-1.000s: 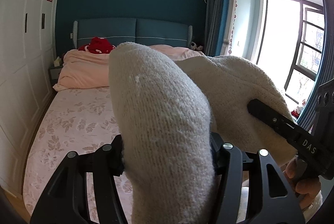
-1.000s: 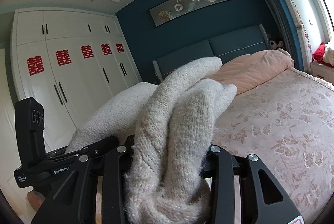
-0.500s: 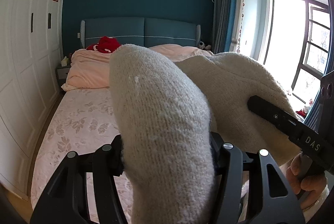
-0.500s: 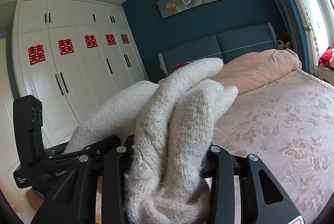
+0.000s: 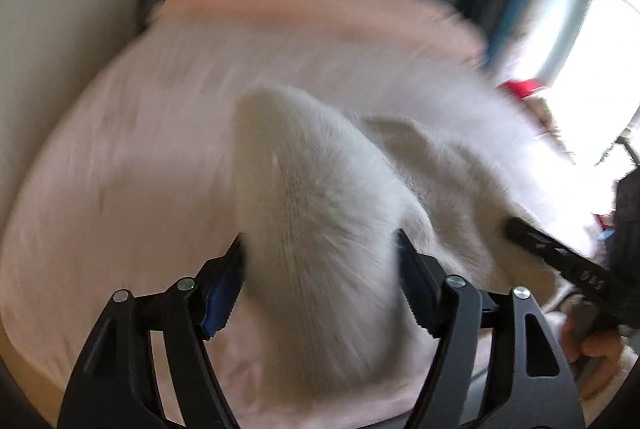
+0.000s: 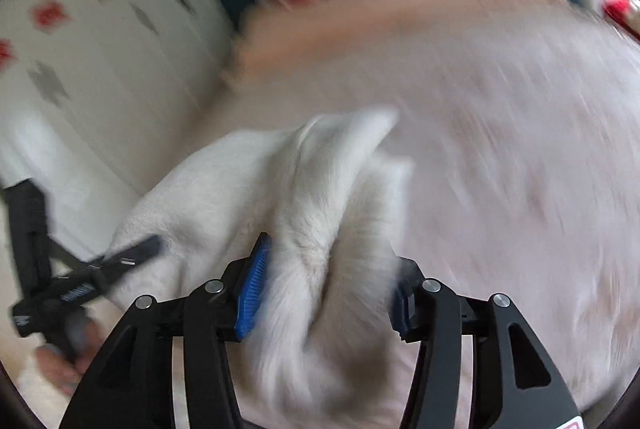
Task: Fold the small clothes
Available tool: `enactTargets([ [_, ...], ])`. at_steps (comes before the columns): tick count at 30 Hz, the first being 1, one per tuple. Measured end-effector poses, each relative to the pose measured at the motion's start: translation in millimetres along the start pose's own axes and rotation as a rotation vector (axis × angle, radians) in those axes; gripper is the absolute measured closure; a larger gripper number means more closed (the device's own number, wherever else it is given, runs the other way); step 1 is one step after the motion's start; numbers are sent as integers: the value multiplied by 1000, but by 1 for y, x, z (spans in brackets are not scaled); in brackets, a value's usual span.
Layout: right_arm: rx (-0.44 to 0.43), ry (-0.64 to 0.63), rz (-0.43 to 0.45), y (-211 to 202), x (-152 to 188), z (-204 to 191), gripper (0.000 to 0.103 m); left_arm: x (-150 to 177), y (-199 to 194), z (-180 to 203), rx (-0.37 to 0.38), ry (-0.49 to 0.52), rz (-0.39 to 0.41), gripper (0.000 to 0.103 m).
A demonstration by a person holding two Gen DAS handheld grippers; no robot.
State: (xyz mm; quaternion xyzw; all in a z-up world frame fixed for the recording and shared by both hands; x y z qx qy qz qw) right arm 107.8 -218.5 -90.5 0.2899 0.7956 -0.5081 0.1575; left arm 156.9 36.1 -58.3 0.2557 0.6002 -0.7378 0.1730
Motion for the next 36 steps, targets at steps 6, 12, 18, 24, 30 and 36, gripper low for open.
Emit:
enactTargets([
  [6, -30, -34, 30, -26, 19, -6, 55, 47, -12, -45, 8, -138, -3, 33],
  [12, -26, -160, -85, 15, 33, -35, 101, 42, -26, -17, -30, -86, 38, 30],
  [18, 14, -117, -143, 30, 34, -26, 103, 72, 34, -17, -166, -17, -148, 25],
  [24, 33, -129, -65, -19, 33, -56, 96, 67, 2, -17, -194, -58, -117, 26],
  [30, 145, -117, -10, -46, 53, -63, 82, 67, -32, 0, -213, -10, -52, 26],
  [36, 205, -95, 5, -57, 71, -61, 52, 72, -50, 19, -260, 40, -5, 16],
])
Point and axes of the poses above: each gripper's, at about its wrist camera, not at the fingertips, and y roughly the way its jaws point, z to its right, x to its underside, the point moved 5 cm from there along y, roughly the way its jaws point, and after that the axes turned 5 degrees about -x, right-handed, at the moved point
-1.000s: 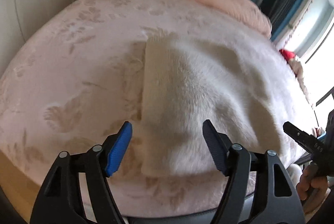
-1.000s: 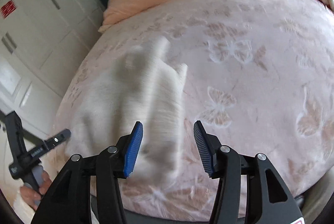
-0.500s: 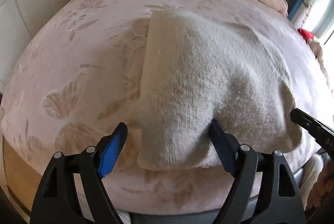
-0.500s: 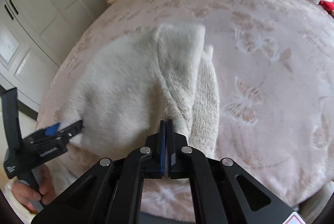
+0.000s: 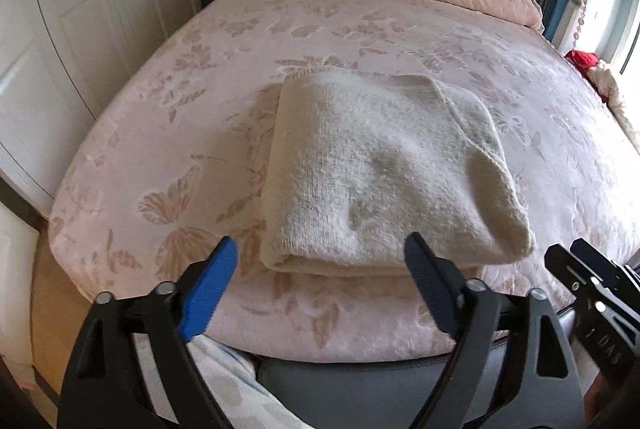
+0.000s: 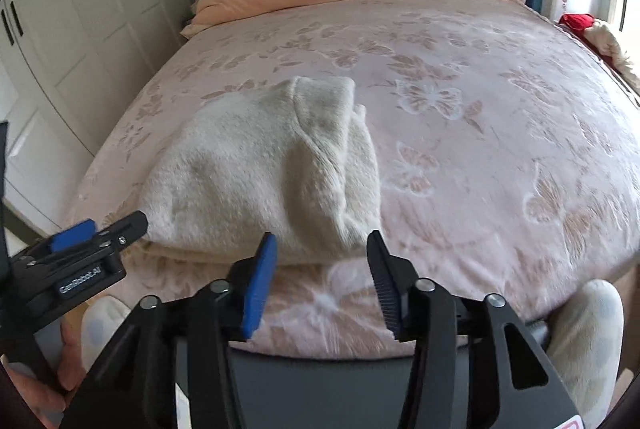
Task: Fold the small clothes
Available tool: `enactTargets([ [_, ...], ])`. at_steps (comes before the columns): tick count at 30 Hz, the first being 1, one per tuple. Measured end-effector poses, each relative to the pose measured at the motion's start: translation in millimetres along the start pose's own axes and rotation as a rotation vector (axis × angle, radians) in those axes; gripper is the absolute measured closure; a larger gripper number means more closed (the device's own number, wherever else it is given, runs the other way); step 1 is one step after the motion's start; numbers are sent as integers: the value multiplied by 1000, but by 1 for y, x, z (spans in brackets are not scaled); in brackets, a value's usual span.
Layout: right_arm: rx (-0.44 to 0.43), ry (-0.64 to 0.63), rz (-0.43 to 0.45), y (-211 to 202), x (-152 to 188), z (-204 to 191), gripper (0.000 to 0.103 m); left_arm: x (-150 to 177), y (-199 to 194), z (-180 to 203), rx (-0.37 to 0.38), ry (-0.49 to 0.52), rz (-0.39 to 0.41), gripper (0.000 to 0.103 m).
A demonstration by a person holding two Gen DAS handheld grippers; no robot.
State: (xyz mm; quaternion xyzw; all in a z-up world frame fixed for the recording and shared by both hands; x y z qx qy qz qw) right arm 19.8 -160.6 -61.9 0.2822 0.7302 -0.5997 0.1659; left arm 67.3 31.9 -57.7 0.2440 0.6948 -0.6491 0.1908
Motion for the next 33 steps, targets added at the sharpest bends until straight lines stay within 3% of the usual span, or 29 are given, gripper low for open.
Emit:
enactTargets([
  [3, 16, 22, 0, -4, 6, 3, 41, 3, -8, 6, -35, 25, 27, 11],
  [9, 47, -16, 46, -14, 11, -2, 30, 10, -13, 10, -44, -18, 41, 11],
  [33, 116, -67, 70, -19, 20, -15, 23, 16, -28, 28, -49, -8, 89, 7],
])
Point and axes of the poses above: each gripper's, at about its wrist camera, not at the fingertips, and y roughly the way its jaws point, z to its right, x to its underside, the point moved 5 cm from there along y, roughly the way its jaws point, and after that the axes turned 5 degrees about -x, right-handed, at the moved point
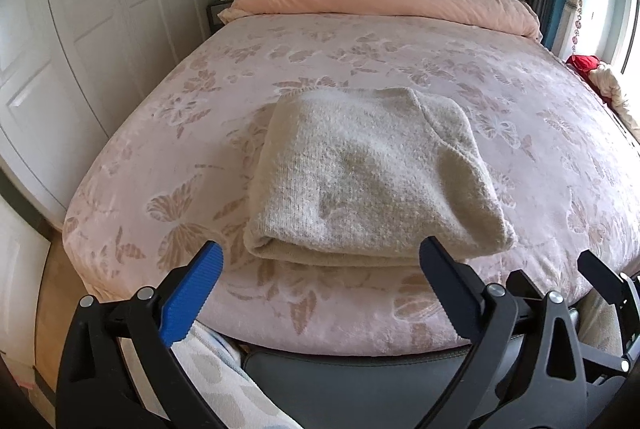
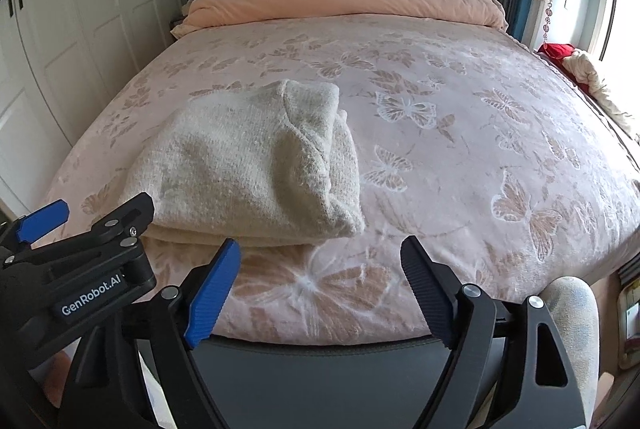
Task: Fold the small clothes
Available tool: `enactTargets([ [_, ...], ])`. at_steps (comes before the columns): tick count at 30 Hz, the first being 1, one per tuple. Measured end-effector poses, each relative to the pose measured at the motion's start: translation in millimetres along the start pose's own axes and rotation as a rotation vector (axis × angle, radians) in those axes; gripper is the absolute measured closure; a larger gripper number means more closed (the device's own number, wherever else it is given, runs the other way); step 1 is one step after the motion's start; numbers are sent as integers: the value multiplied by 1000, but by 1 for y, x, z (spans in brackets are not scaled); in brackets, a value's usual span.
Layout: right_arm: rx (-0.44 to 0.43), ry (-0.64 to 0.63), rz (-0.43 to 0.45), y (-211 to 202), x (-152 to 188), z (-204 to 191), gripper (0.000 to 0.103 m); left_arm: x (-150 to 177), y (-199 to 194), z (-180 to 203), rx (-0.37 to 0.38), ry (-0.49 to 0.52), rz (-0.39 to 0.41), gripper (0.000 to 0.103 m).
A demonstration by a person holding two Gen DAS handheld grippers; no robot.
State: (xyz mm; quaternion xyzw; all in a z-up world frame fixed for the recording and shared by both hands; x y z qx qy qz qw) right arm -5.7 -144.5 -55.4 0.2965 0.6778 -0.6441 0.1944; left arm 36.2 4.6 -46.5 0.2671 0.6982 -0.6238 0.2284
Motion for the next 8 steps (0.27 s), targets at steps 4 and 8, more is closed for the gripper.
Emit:
enactTargets([
  [4, 7, 6, 4, 0, 0, 1, 22, 0, 3, -3, -15, -15, -13, 7],
  [8, 13, 6, 3, 1, 1, 1, 22, 0, 1, -2, -17, -3, -1, 7],
])
Point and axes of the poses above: each gripper's, at about its wrist camera, not at the fingertips, and y roughly the way its jaws point, z to its right, x to its underside, the point moved 5 cm from there along y, roughly the way its jaws point, and after that the axes turned 5 degrees about -x, right-handed, at the moved point
